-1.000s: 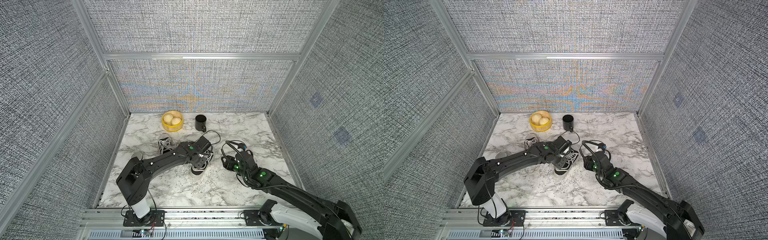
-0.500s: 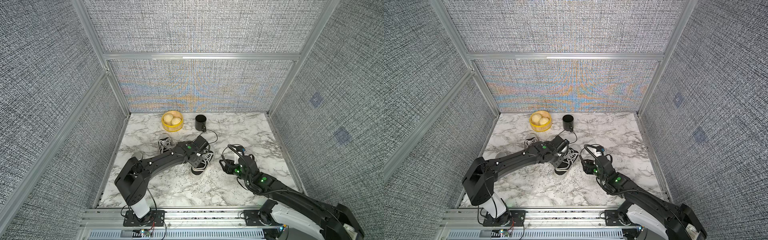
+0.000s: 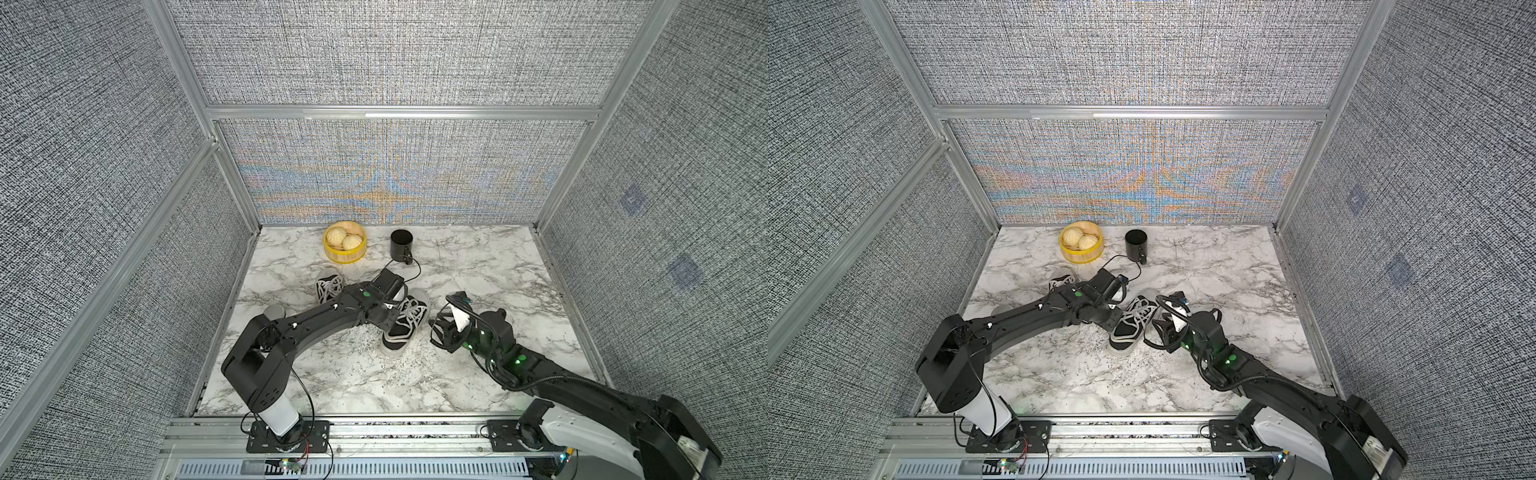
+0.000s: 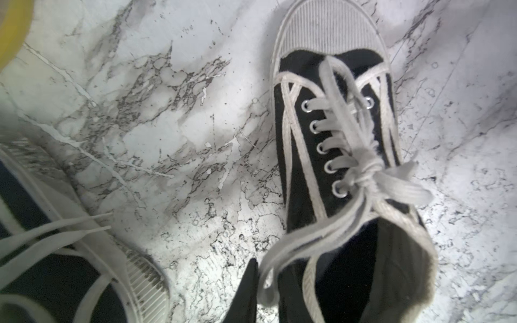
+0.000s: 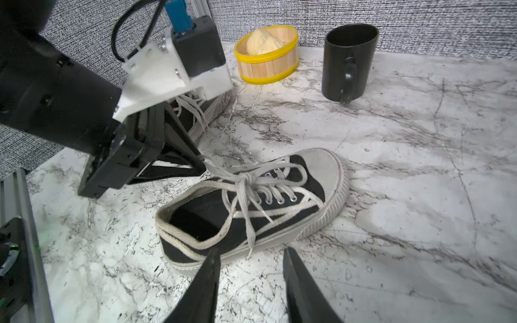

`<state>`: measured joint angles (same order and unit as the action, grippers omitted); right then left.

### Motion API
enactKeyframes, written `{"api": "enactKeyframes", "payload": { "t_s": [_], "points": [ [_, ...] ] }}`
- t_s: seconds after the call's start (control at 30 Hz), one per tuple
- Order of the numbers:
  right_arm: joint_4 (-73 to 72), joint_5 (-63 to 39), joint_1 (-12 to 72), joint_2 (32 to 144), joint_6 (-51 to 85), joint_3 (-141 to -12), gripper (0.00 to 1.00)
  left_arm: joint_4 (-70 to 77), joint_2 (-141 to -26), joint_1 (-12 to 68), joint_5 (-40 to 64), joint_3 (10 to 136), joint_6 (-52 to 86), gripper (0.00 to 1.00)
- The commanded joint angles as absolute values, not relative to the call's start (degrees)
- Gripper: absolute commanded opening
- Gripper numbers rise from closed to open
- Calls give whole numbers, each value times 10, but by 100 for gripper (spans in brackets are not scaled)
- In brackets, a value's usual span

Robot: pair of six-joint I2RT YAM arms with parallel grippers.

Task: Remove the insole from the shoe
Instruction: Untie the shoelace on the shoe.

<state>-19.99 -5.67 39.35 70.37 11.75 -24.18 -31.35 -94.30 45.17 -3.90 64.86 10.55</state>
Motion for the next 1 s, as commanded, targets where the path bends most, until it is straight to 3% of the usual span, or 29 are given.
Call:
{"api": "enactKeyframes", "payload": {
  "t_s": [0.0, 0.17, 0.63, 0.8, 0.97],
  "points": [
    [-213, -119, 389, 748, 108, -264, 37, -293, -937, 447, -17, 638, 118, 11],
    [-274, -163, 389, 812, 165, -261, 35, -264, -925, 440, 4, 618, 125, 0],
    [-289, -135, 391, 912, 192, -321, 39, -238, -919, 428, 37, 605, 142, 0],
    [-287, -122, 392, 929, 189, -331, 36, -235, -917, 427, 41, 598, 147, 0],
    [-296, -124, 391, 948, 193, -334, 26, -234, -913, 427, 36, 594, 146, 0]
  ]
}}
